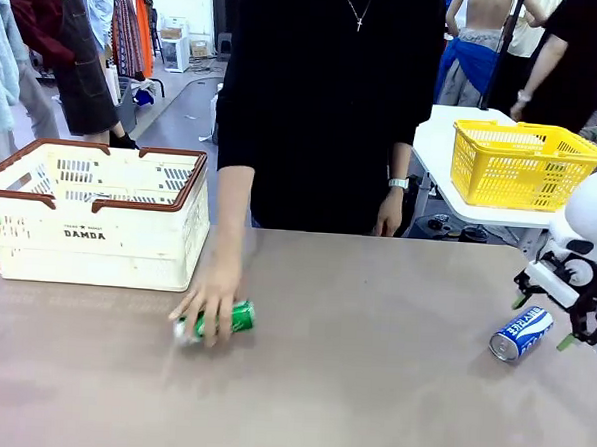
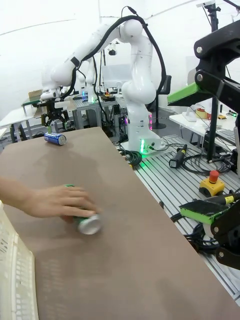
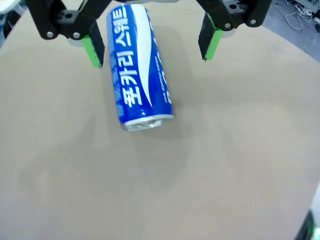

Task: Place the drinks into the Shopping basket.
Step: Pick up one drink and place it into the Shopping basket.

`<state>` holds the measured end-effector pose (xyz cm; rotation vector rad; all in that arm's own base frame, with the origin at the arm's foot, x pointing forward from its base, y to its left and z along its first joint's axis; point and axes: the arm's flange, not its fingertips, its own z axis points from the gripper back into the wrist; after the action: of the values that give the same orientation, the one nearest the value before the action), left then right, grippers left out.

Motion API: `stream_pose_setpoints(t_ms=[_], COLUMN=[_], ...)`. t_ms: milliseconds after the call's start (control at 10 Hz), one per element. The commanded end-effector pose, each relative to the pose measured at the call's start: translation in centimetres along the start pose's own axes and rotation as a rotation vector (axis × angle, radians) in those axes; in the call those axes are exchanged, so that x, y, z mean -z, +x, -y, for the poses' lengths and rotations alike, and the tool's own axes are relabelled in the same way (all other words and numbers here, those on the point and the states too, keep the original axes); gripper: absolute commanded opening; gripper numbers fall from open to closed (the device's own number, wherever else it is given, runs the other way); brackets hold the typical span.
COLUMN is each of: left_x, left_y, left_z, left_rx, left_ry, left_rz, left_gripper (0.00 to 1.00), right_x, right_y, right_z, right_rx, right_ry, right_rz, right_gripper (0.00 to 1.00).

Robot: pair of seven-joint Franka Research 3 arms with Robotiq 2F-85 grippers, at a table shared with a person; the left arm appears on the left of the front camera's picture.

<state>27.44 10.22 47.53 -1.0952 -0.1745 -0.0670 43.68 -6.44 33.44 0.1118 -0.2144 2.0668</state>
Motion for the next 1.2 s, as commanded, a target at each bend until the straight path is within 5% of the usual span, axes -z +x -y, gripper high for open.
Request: stream_pose_setpoints(t_ms=[0,700,800,900,1100], left_x=[0.3,0.3,0.3,0.3,0.3], left_y=[-0.2,-0.2,-0.2,-0.2,-0.2], left_z=[0.1,0.1,0.1,0.1,0.1], left_rx=[-0.006,-0.006,-0.006,-0.006,-0.006], left_ry=[-0.017,-0.017,-0.017,-0.017,-0.017], left_rz=[0.014,0.014,0.014,0.014,0.014], left_gripper=[1.00,1.00,1.00,1.00,1.00], right_x=[1.3,3.9,3.8,4.0,4.3], right_y=[-0.8,-1.3,-1.3,-1.5,-1.6], right_z=[1.3,1.4,1.5,1.7,1.7], right_rx=[-0.035,0.016,0.019,0.029,0.030], right_ry=[-0.002,0.026,0.029,0.039,0.046], right_rz=[0.012,0.084,0.076,0.076,0.085], right_gripper=[1.00,1.00,0.40,0.00,0.00])
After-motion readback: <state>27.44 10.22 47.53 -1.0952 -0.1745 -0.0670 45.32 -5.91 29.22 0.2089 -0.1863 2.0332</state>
